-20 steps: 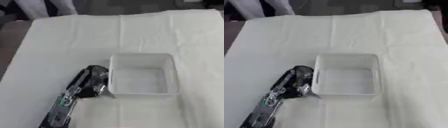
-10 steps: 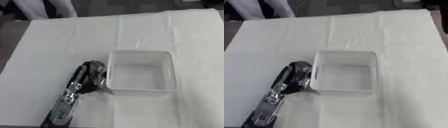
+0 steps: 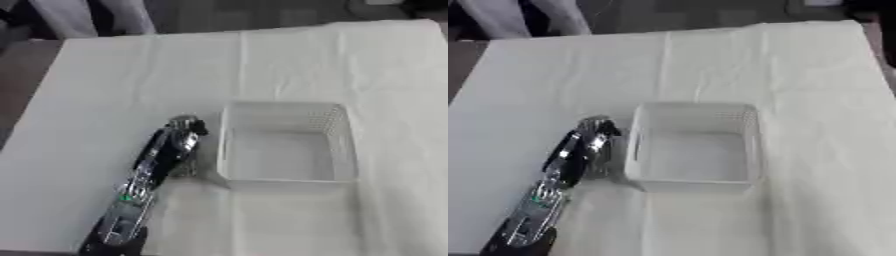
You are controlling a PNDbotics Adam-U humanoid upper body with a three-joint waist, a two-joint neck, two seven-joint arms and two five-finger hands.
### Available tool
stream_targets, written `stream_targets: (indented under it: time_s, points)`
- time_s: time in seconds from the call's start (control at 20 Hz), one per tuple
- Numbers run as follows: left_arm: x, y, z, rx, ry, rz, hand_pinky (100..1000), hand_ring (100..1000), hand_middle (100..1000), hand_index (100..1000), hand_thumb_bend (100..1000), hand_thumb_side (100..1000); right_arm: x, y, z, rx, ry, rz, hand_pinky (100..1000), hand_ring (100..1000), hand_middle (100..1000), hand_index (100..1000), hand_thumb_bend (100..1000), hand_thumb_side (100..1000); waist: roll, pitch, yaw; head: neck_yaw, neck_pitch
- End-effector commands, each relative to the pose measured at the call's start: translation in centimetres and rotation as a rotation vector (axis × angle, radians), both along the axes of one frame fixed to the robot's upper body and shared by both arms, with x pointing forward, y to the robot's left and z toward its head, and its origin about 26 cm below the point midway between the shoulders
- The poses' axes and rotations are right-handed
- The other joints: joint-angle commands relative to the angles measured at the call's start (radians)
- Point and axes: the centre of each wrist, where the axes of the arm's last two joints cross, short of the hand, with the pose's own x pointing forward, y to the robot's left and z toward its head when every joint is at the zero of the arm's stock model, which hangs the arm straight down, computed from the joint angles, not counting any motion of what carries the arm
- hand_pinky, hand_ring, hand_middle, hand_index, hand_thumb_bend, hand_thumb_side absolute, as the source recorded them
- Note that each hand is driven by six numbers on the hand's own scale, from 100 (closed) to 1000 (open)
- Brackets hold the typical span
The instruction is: Pick up objects on the table and place them in the box.
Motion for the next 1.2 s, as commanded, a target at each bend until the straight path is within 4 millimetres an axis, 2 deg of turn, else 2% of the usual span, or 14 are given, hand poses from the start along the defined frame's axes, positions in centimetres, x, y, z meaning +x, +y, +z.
stream_targets:
  time_s: [0.05, 0.2, 0.4, 0.65, 0.8, 0.95, 1.0, 1.05, 1.2]
  points:
    - [0.4, 1.2, 1.8, -0.187, 0.067, -0.033, 100, 141, 215, 304, 100, 752, -0.2, -0.1, 0.4, 0.004, -0.014, 0.002, 679, 824, 939, 498, 100, 869, -0.006, -0.01, 0.002, 0.004, 0.0]
    - [1.0, 2.0, 4.2, -0.27, 0.043, -0.02, 100, 112, 188, 273, 100, 690, -0.2, -0.2, 0.3, 0.009, -0.01, 0.004, 679, 823, 938, 500, 100, 869, -0.01, -0.013, 0.007, 0.002, 0.0]
    - [1.7, 2.6, 7.6, -0.311, -0.043, -0.022, 100, 100, 117, 204, 100, 550, -0.2, -0.2, 0.2, 0.018, -0.006, 0.006, 678, 823, 937, 503, 100, 868, -0.014, -0.018, 0.01, -0.001, 0.0]
    - [2.6, 2.0, 11.9, -0.384, -0.148, -0.093, 100, 100, 100, 192, 100, 556, -0.1, -0.1, 0.1, 0.02, 0.002, 0.007, 679, 823, 937, 504, 100, 868, -0.016, -0.025, 0.009, 0.0, 0.0]
    - [3.0, 0.6, 14.2, -0.407, -0.182, -0.21, 100, 100, 100, 193, 100, 570, -0.1, 0.0, 0.0, 0.021, 0.004, 0.013, 679, 823, 937, 503, 100, 867, -0.016, -0.027, 0.001, 0.004, 0.0]
    - [3.2, -1.0, 15.6, -0.399, -0.186, -0.327, 100, 100, 101, 196, 100, 573, -0.1, 0.2, 0.0, 0.02, 0.005, 0.019, 678, 823, 937, 502, 100, 867, -0.015, -0.028, -0.009, 0.007, 0.0]
    - [3.3, -1.4, 15.9, -0.382, -0.19, -0.355, 100, 100, 107, 198, 100, 527, -0.1, 0.2, 0.0, 0.02, 0.005, 0.021, 678, 823, 937, 502, 100, 866, -0.015, -0.029, -0.013, 0.007, 0.0]
    - [3.3, -1.6, 16.1, -0.364, -0.195, -0.371, 100, 100, 112, 200, 100, 603, -0.1, 0.3, 0.0, 0.019, 0.006, 0.022, 678, 823, 937, 502, 100, 866, -0.014, -0.029, -0.015, 0.007, 0.0]
    - [3.6, -2.4, 16.7, -0.23, -0.264, -0.41, 100, 100, 122, 204, 100, 654, 0.0, 0.4, 0.0, 0.014, 0.008, 0.026, 679, 823, 938, 501, 100, 866, -0.01, -0.03, -0.024, 0.008, 0.0]
